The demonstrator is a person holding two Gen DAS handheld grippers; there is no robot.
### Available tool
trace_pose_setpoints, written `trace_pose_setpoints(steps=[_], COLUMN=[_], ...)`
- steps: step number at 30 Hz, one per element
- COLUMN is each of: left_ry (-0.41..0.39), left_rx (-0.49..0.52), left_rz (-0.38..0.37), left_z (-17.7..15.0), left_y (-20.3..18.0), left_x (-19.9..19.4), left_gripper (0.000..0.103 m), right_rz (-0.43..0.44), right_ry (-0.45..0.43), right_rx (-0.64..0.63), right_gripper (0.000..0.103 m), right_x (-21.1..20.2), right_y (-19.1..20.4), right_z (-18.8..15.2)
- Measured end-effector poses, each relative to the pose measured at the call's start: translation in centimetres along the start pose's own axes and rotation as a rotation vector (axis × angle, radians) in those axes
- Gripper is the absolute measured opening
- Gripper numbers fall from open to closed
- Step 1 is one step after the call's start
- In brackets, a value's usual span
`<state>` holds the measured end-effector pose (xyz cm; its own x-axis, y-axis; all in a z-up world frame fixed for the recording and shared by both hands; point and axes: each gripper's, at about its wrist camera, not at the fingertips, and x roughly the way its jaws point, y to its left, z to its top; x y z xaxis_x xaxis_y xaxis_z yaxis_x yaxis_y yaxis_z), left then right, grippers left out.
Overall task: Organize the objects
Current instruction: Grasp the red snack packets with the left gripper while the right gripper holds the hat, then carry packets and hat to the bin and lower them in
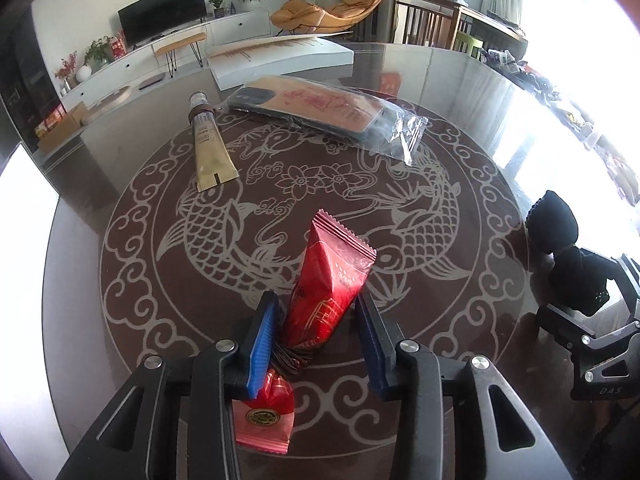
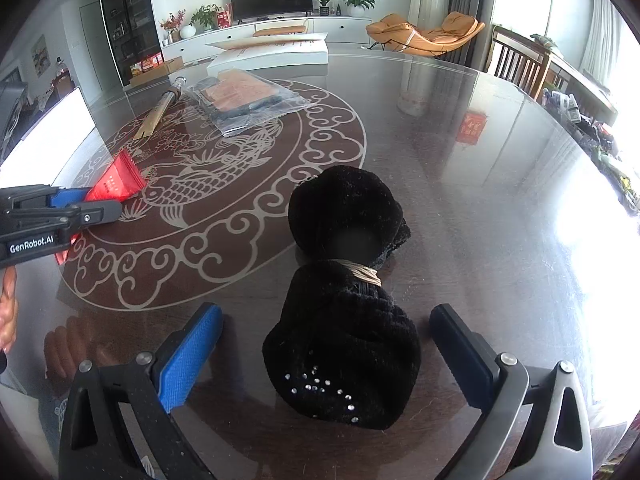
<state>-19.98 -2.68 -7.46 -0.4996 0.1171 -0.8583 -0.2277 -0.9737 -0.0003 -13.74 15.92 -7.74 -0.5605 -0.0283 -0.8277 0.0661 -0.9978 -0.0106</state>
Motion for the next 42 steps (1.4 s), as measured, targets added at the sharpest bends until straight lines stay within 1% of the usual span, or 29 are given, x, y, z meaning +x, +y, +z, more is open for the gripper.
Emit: trace_pose_setpoints(steps=[2, 4, 9, 11, 12, 13, 14, 15, 16, 20, 25, 26, 27, 30, 33, 35, 36, 37, 38, 39, 40, 41, 42], left_ry=[-0.012, -0.027, -0.057, -0.067, -0.072, -0.077, -0.080, -0.081, -0.079, -0.075, -0.090, -0.092, -0.093, -0.086, -0.075, -0.070, -0.067, -0.062, -0.056, -0.048, -0.040, -0.037, -0.028], left_rx=[0.006, 0.009, -0.012, -0.016, -0.018, -0.021, -0.029, -0.040, -0.063, -0.149, -0.193, -0.197, -0.204, -0.226, -0.266, -0.259, -0.241, -0.214, -0.192, -0.175, -0.155, -0.140, -0.117], left_rz=[0.002, 0.009, 0.018, 0.021, 0.024, 0.028, 0.034, 0.041, 0.049, 0.089, 0.119, 0.117, 0.099, 0.016, -0.045, -0.050, -0.041, -0.026, -0.011, 0.006, 0.025, 0.037, 0.066], left_z=[-0.2, -0.4, -0.8, -0.9, -1.0, -1.1, -1.3, -1.5, -1.8, -3.9, -7.9, -8.6, -9.1, -9.9, -10.6, -11.0, -11.0, -11.0, -11.0, -10.9, -10.8, -10.7, -10.6], left_y=[-0.3, -0.6, -0.6, -0.7, -0.8, -0.8, -0.9, -0.9, -0.8, -1.0, -1.8, -1.8, -1.6, -0.5, 1.0, 1.2, 1.1, 0.9, 0.7, 0.4, 0.1, -0.1, -0.6], left_x=[0.0, -0.1, -0.2, -0.3, -0.3, -0.4, -0.6, -0.7, -0.9, -2.2, -4.5, -4.9, -5.2, -5.9, -6.3, -6.5, -6.5, -6.5, -6.4, -6.3, -6.1, -5.9, -5.7], left_gripper=[0.045, 0.051, 0.053, 0.051, 0.046, 0.038, 0.034, 0.027, 0.026, 0.025, 0.025, 0.025, 0.025, 0.026, 0.027, 0.029, 0.034, 0.043, 0.049, 0.061, 0.066, 0.067, 0.068], right_rz=[0.000, 0.000, 0.000, 0.000, 0.000, 0.000, 0.000, 0.000, 0.000, 0.000, 0.000, 0.000, 0.000, 0.000, 0.002, 0.001, 0.001, 0.001, 0.001, 0.001, 0.001, 0.001, 0.001], right_ry=[0.000, 0.000, 0.000, 0.000, 0.000, 0.000, 0.000, 0.000, 0.000, 0.000, 0.000, 0.000, 0.000, 0.000, 0.000, 0.000, 0.000, 0.000, 0.000, 0.000, 0.000, -0.001, -0.001], right_rx=[0.000, 0.000, 0.000, 0.000, 0.000, 0.000, 0.000, 0.000, 0.000, 0.001, 0.000, 0.000, 0.001, 0.002, 0.000, -0.001, 0.000, 0.000, 0.000, 0.000, 0.000, 0.000, 0.000], right_gripper=[0.103, 0.103, 0.103, 0.103, 0.103, 0.103, 0.103, 0.103, 0.103, 0.103, 0.103, 0.103, 0.103, 0.103, 0.103, 0.103, 0.103, 0.103, 0.103, 0.103, 0.103, 0.103, 0.103], right_x=[0.0, 0.0, 0.0, 0.0, 0.0, 0.0, 0.0, 0.0, 0.0, 0.0, 0.0, 0.0, 0.0, 0.0, 0.1, 0.1, 0.1, 0.1, 0.1, 0.1, 0.1, 0.1, 0.1], right_y=[0.0, 0.0, 0.0, 0.0, 0.0, 0.0, 0.0, 0.0, 0.0, 0.0, 0.0, 0.0, 0.0, 0.0, 0.0, 0.0, 0.0, 0.0, 0.0, 0.0, 0.0, 0.0, 0.0], right_z=[0.0, 0.0, 0.0, 0.0, 0.0, 0.0, 0.0, 0.0, 0.0, 0.0, 0.0, 0.0, 0.0, 0.0, 0.0, 0.0, 0.0, 0.0, 0.0, 0.0, 0.0, 0.0, 0.0])
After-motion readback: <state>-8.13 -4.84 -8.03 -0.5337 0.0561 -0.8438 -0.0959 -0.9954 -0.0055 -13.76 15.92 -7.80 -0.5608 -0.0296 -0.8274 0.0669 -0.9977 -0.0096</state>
